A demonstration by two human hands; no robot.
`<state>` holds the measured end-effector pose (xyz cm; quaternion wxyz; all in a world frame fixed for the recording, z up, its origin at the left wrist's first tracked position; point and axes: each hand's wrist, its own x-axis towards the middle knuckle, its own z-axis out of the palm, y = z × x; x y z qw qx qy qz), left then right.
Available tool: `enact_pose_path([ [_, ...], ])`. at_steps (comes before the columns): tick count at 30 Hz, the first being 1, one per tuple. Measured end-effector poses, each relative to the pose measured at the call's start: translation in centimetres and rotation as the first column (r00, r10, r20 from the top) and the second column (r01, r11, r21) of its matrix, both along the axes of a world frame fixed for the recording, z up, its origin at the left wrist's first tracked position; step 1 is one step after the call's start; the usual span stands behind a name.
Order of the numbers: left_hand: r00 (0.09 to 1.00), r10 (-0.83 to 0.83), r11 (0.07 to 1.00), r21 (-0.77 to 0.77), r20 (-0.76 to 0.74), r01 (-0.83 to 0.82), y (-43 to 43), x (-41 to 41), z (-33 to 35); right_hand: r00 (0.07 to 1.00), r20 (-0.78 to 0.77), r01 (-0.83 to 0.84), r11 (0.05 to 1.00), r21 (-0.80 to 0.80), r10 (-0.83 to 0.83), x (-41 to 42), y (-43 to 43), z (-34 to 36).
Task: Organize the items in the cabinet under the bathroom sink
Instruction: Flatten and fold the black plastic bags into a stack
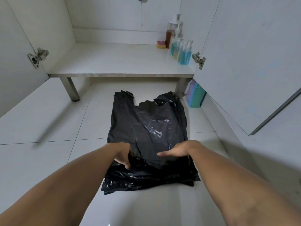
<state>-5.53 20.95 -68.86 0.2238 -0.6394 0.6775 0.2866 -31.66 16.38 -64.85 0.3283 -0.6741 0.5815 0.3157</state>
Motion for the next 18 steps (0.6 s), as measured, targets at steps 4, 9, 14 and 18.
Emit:
enact_pose_path([
  [4,0.978,0.163,0.984,0.092,-0.128,-0.152,0.4,-0.6,0.7,1.0,-0.009,0.007,0.998,-0.06,-0.007,0.4,0.0,-0.9],
  [9,0.973,0.199,0.979,0.074,-0.12,-0.191,-0.1,-0.4,0.7,0.978,-0.002,-0.186,0.878,-0.441,0.206,0.5,-0.2,-2.6],
  [14,0.995,0.068,0.998,0.007,-0.068,-0.067,0.8,-0.2,-0.7,0.972,-0.009,-0.224,0.909,-0.351,0.235,0.2,-0.1,-5.4],
  [18,0.999,0.004,0.999,-0.042,-0.041,-0.006,0.7,0.0,-1.4,0.976,-0.028,-0.207,0.878,-0.432,0.216,-0.5,-0.6,-6.1],
])
